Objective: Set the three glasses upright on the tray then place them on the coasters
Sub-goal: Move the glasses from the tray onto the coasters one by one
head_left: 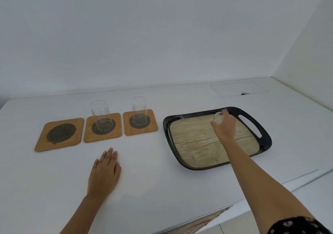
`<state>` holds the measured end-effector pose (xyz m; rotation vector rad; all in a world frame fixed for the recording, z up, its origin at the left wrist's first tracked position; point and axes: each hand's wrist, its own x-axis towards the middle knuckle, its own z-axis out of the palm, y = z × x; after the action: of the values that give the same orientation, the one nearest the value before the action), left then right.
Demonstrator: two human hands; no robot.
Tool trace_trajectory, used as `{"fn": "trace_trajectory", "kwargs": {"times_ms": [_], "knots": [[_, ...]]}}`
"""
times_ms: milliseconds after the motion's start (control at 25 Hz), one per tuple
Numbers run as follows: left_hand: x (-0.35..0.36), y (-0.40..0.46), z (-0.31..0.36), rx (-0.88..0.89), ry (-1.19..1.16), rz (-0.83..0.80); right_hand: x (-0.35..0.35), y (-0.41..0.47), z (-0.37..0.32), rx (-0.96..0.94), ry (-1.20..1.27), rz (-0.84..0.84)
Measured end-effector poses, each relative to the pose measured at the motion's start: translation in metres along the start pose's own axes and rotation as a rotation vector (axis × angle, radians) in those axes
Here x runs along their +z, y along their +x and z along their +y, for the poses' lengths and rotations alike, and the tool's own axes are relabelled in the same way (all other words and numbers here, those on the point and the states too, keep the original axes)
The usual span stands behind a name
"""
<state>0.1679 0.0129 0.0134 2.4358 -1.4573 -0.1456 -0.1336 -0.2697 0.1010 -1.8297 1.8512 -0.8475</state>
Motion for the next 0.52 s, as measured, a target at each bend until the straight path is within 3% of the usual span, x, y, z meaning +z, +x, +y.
{"fn": "trace_trajectory", "kwargs": {"times_ms": [360,520], "knots": [[0.001,0.000,-0.005,0.001,-0.036,0.033,0.002,-0.011,-0.032,-0.039,0.271,0.170],[0.000,-0.002,-0.011,0.027,-0.061,0.029,0.016,-0.030,-0.080,-0.122,0.387,0.060]]}}
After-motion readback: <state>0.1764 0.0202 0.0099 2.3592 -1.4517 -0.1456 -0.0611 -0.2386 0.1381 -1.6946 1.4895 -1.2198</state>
